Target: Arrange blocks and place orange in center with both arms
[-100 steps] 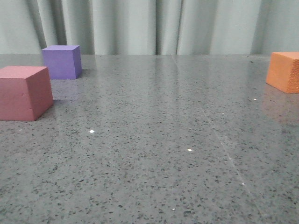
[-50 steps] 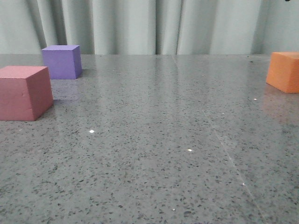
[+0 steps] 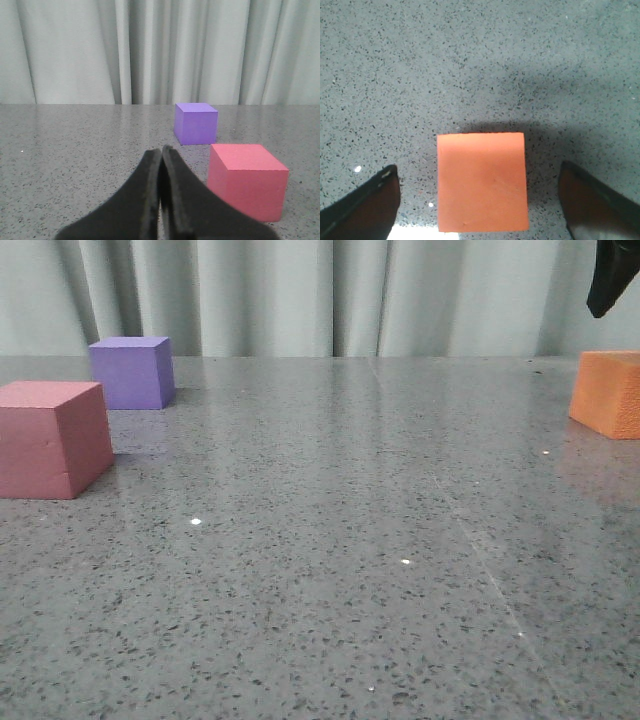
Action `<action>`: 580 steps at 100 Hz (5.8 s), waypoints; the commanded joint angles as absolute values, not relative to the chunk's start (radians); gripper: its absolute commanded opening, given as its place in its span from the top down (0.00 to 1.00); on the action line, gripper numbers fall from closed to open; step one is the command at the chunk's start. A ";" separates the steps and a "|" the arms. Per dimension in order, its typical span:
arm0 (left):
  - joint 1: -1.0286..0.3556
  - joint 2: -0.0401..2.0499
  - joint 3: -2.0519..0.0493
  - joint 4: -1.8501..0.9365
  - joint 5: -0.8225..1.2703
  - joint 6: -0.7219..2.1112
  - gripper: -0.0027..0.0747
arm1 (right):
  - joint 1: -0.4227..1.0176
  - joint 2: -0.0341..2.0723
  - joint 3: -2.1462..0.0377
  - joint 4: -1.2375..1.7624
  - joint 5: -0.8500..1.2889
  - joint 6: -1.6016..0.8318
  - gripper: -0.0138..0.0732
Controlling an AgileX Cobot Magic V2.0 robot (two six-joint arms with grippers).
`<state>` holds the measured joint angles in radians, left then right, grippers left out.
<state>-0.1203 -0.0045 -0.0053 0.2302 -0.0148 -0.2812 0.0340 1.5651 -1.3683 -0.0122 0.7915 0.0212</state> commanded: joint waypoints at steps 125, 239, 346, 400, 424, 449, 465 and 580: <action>-0.118 -0.037 0.050 0.228 -0.092 -0.283 0.99 | 0.024 1.687 -1.403 -0.014 0.745 0.000 0.60; -0.116 -0.037 0.050 0.228 -0.092 -0.283 0.99 | 0.563 1.864 -1.865 -0.170 1.041 0.550 0.60; -0.116 -0.037 0.050 0.228 -0.092 -0.283 0.99 | 0.667 2.010 -1.982 -0.192 0.967 0.667 0.15; -0.116 -0.037 0.050 0.228 -0.092 -0.283 0.99 | 0.667 1.866 -1.982 -0.451 1.016 0.647 0.21; -0.116 -0.037 0.050 0.228 -0.092 -0.283 0.99 | 0.667 1.717 -1.982 -0.453 0.965 0.564 0.21; -0.116 -0.037 0.050 0.228 -0.092 -0.283 0.99 | 0.661 1.525 -1.843 -0.502 0.902 0.516 0.28; -0.116 -0.037 0.050 0.228 -0.092 -0.283 0.99 | 0.627 1.355 -1.597 -0.513 0.835 0.532 0.58; -0.116 -0.037 0.050 0.228 -0.092 -0.283 0.99 | 0.471 0.850 -0.793 -0.525 0.662 0.534 0.98</action>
<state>-0.1166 -0.0045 -0.0053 0.2302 -0.0148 -0.2812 0.4776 0.8527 -0.7680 -0.4841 0.7123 0.5352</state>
